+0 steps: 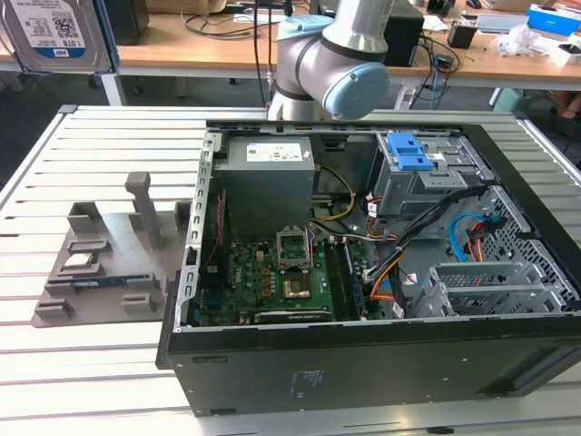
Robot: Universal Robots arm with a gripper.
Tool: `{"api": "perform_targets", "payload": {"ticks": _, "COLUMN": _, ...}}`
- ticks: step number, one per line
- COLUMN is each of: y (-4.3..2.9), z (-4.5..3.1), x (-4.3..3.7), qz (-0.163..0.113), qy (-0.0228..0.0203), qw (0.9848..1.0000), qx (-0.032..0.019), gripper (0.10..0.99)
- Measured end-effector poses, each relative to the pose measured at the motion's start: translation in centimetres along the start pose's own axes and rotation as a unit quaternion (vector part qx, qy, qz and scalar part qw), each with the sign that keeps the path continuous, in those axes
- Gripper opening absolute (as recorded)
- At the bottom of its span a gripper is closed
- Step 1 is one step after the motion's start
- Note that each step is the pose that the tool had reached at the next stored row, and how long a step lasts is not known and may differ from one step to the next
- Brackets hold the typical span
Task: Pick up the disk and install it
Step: 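Pick up the disk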
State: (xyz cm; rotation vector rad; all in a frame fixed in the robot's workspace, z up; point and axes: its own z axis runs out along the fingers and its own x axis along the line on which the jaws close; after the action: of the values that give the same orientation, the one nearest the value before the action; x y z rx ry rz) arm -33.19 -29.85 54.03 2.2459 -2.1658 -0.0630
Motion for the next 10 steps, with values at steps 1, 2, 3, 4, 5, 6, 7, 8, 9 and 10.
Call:
{"api": "perform_targets", "payload": {"ticks": 1, "y": -0.27, "z": -0.01, "x": 0.01, "qz": 0.0, "qy": 0.0, "qw": 1.0, "qx": -0.0001, "gripper": 0.365}}
{"api": "perform_targets", "payload": {"ticks": 2, "y": -0.63, "z": -0.02, "x": 0.02, "qz": 0.0, "qy": 0.0, "qw": 1.0, "qx": 0.0, "gripper": 0.365}}
{"api": "perform_targets", "payload": {"ticks": 3, "y": -1.09, "z": -0.05, "x": 0.04, "qz": 0.0, "qy": 0.0, "qw": 1.0, "qx": 0.0, "gripper": 0.365}}
{"api": "perform_targets", "payload": {"ticks": 4, "y": -1.53, "z": -0.07, "x": 0.06, "qz": 0.0, "qy": 0.0, "qw": 1.0, "qx": -0.0001, "gripper": 0.365}}
{"api": "perform_targets", "payload": {"ticks": 5, "y": -2.08, "z": -0.09, "x": 0.08, "qz": 0.0, "qy": 0.0, "qw": 1.0, "qx": -0.0002, "gripper": 0.365}}
{"api": "perform_targets", "payload": {"ticks": 6, "y": -2.59, "z": -0.1, "x": 0.1, "qz": 0.0, "qy": -0.0001, "qw": 1.0, "qx": -0.0002, "gripper": 0.365}}
{"api": "perform_targets", "payload": {"ticks": 7, "y": -3.06, "z": -0.13, "x": 0.11, "qz": 0.0, "qy": 0.0, "qw": 1.0, "qx": -0.0003, "gripper": 0.365}}
{"api": "perform_targets", "payload": {"ticks": 8, "y": -4.3, "z": -0.19, "x": 0.15, "qz": 0.0, "qy": 0.0, "qw": 1.0, "qx": -0.0006, "gripper": 0.365}}
{"api": "perform_targets", "payload": {"ticks": 9, "y": -4.78, "z": -0.2, "x": 0.17, "qz": 0.0, "qy": 0.0, "qw": 1.0, "qx": -0.0006, "gripper": 0.365}}
{"api": "perform_targets", "payload": {"ticks": 10, "y": -5.08, "z": -0.21, "x": 0.16, "qz": 0.0, "qy": -0.0001, "qw": 1.0, "qx": -0.0005, "gripper": 0.365}}
